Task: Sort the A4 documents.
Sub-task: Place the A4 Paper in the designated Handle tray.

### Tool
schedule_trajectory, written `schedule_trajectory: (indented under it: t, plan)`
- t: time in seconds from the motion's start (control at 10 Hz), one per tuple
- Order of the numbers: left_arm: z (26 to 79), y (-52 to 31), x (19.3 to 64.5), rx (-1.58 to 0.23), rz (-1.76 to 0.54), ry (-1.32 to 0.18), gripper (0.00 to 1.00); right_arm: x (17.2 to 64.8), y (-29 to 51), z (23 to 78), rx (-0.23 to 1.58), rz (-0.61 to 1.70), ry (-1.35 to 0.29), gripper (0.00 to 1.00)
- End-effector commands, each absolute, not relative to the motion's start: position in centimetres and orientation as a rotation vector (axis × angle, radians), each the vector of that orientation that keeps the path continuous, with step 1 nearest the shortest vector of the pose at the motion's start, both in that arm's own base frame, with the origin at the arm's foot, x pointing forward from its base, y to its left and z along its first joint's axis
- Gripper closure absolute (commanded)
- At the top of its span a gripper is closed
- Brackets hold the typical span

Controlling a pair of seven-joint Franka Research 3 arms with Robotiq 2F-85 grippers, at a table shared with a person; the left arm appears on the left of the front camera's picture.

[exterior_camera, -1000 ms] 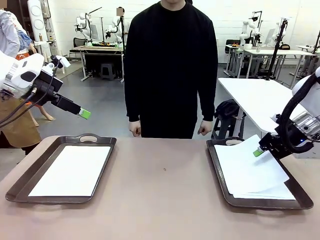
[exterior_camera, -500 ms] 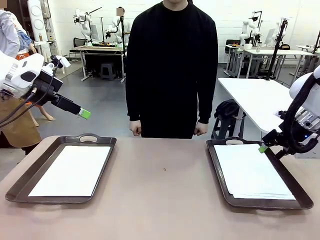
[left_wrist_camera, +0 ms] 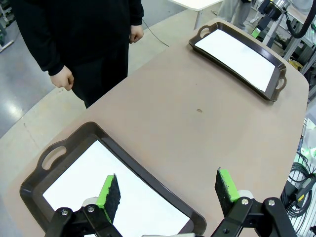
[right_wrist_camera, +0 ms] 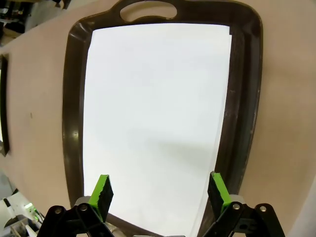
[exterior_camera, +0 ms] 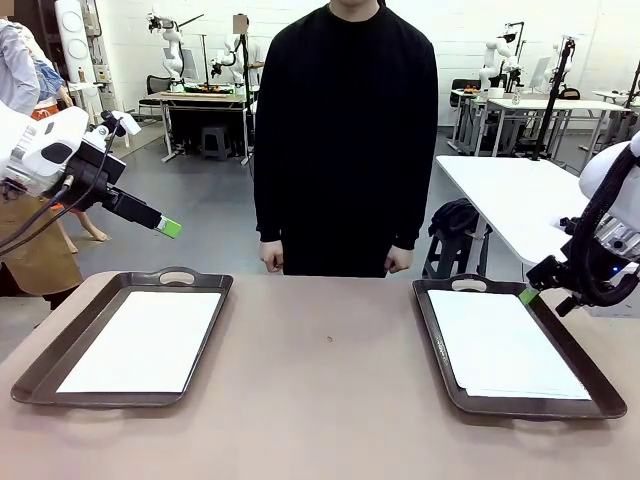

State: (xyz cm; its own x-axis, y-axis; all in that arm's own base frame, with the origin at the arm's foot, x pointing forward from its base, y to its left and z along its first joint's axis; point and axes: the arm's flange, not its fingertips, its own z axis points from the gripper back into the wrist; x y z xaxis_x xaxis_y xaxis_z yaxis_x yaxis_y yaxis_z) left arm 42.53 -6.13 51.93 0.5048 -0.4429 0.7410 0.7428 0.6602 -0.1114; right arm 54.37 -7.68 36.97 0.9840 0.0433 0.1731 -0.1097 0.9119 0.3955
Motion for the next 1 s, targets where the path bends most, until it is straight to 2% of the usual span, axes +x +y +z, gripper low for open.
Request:
schedule_trajectory:
  t: [0.0,0.9]
  plan:
    - [51.69,-6.07,42.46,-0.451,-0.763,-0.745,0.0,54.52,-7.82,37.08,0.414,0.082,-0.167,0.0]
    - [51.69,-6.07,42.46,-0.451,-0.763,-0.745,0.0,54.52,-7.82,37.08,0.414,0.082,-0.167,0.0]
